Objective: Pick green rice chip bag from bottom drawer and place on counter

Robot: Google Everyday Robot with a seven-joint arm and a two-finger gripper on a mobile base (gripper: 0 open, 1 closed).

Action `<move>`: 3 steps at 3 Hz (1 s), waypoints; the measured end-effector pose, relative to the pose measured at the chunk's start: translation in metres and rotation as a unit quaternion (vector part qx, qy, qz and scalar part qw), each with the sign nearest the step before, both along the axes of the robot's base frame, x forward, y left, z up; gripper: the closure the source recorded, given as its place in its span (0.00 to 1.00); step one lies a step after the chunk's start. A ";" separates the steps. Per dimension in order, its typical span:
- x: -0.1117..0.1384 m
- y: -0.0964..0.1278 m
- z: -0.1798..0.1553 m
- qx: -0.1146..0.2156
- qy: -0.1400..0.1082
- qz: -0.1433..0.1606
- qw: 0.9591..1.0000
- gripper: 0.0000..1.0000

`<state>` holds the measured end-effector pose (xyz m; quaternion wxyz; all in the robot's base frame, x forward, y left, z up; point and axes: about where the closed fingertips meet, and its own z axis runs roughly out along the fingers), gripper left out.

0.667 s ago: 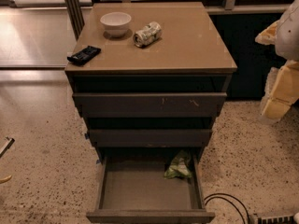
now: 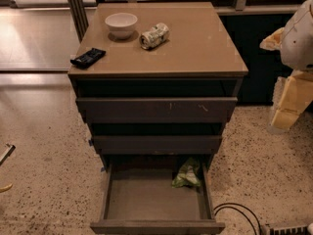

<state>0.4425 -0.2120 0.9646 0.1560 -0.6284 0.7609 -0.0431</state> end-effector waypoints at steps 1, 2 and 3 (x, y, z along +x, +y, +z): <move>0.003 0.005 -0.041 0.005 -0.001 0.052 0.999 0.00; -0.001 0.014 -0.097 0.034 -0.008 0.109 0.993 0.00; -0.006 0.027 -0.158 0.066 -0.009 0.174 0.983 0.00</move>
Offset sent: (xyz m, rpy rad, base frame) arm -0.0105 0.0257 -0.1836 0.1405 -0.0714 0.5099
